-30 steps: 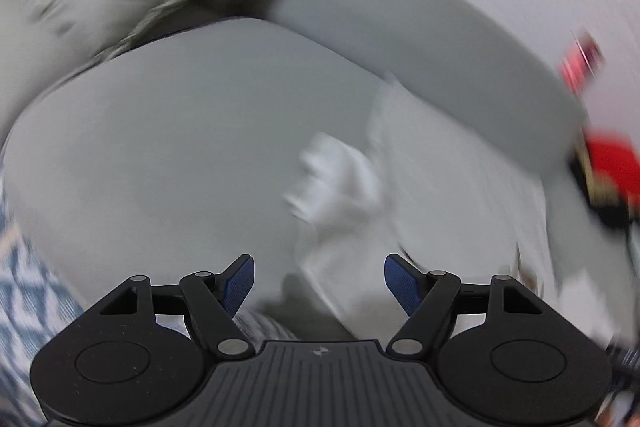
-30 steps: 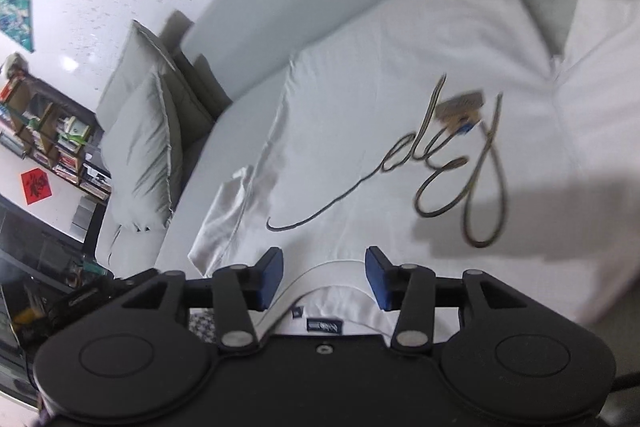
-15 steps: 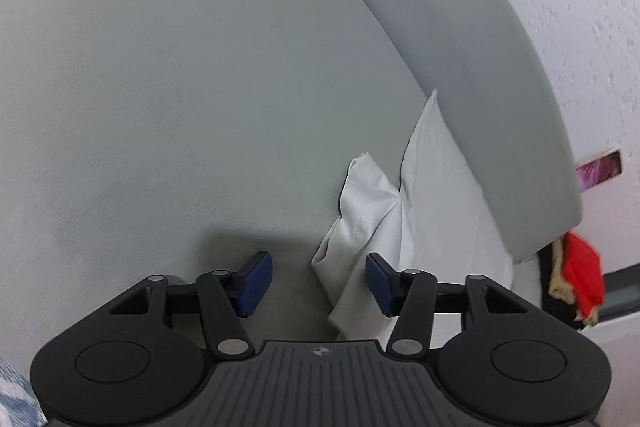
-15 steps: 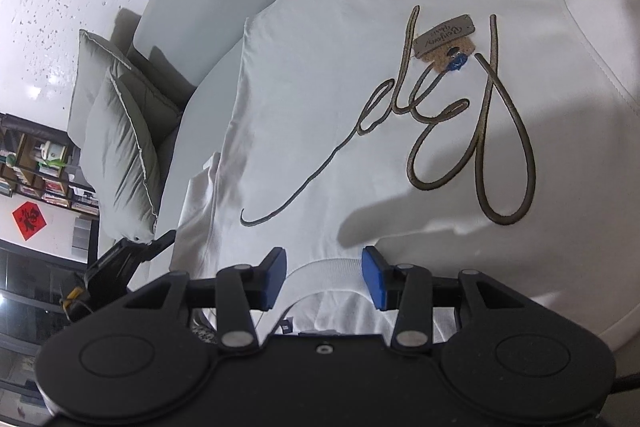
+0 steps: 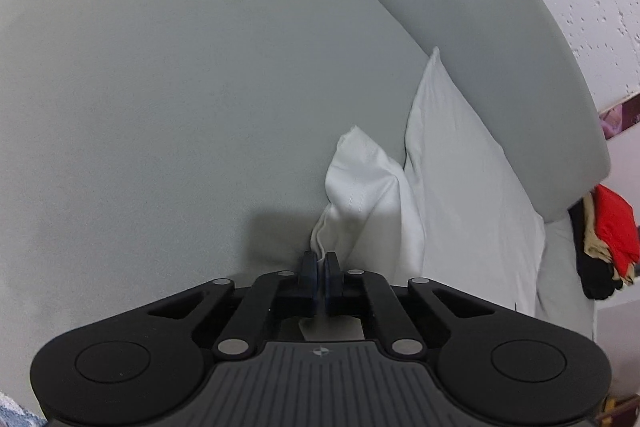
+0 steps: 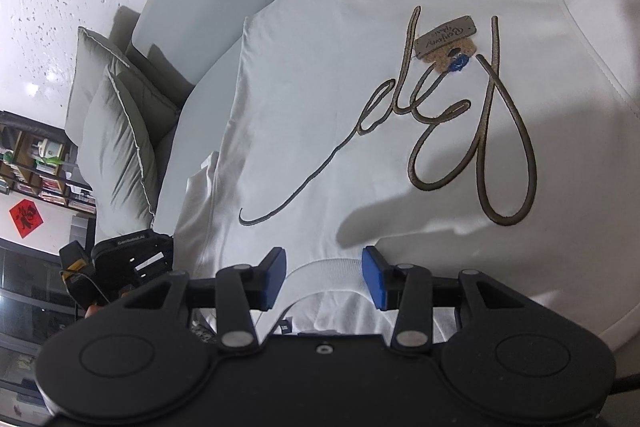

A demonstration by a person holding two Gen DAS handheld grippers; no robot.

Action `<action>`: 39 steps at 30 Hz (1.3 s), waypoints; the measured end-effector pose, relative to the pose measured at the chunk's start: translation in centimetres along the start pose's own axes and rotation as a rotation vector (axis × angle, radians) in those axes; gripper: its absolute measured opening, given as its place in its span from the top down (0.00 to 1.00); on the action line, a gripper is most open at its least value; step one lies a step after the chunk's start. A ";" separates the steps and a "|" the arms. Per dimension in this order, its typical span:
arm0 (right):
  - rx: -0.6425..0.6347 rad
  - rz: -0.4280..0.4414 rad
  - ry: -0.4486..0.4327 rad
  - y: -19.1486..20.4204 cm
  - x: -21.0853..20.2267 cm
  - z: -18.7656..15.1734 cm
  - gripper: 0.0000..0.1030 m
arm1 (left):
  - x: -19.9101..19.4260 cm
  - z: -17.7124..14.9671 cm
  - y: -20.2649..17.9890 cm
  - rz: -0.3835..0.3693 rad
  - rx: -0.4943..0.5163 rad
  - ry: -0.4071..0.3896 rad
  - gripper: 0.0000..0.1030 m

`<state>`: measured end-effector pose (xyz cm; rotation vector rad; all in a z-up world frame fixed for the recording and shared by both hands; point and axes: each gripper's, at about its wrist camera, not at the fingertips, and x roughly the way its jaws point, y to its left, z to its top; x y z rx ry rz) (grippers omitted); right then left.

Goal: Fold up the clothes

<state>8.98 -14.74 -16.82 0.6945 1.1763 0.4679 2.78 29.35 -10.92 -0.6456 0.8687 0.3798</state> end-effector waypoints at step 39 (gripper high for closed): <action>-0.405 -0.587 -0.136 -2.7 -8.2 -3.6 0.88 | -2.4 -6.8 -4.6 0.386 0.558 -0.028 0.77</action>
